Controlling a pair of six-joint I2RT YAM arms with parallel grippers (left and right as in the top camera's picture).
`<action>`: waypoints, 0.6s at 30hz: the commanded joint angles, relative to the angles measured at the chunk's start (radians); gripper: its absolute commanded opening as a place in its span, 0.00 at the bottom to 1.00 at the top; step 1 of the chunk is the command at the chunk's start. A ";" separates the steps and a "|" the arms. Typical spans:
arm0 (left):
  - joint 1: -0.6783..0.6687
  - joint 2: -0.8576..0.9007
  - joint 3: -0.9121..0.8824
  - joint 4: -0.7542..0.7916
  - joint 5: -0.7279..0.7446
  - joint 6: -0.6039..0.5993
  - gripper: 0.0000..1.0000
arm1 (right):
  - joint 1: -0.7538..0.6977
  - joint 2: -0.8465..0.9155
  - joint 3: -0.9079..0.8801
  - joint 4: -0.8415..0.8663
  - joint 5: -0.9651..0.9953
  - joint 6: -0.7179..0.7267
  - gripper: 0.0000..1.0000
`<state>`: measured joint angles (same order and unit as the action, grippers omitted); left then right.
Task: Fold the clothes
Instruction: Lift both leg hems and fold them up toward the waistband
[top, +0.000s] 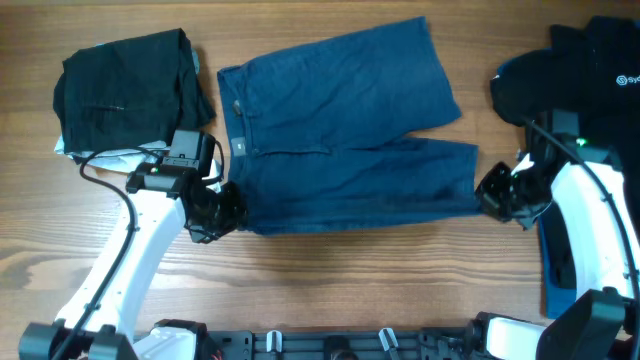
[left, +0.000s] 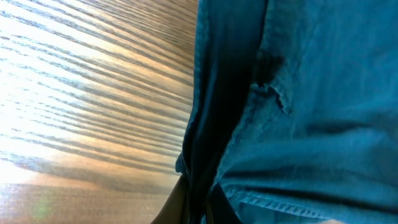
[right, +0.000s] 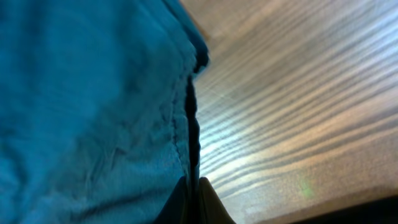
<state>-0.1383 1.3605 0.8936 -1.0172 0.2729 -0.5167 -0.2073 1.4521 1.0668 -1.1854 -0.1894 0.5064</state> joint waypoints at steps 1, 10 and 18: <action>0.002 -0.046 0.058 -0.054 -0.034 0.011 0.04 | -0.003 0.002 0.106 -0.021 0.082 -0.043 0.04; -0.021 -0.104 0.076 -0.069 -0.034 -0.017 0.04 | 0.002 0.003 0.290 -0.042 0.085 -0.090 0.04; -0.021 -0.104 0.137 0.035 -0.084 -0.046 0.04 | 0.066 0.025 0.436 0.053 0.093 -0.131 0.04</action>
<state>-0.1650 1.2713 0.9798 -0.9924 0.2852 -0.5388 -0.1616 1.4551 1.4441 -1.1774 -0.1783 0.4160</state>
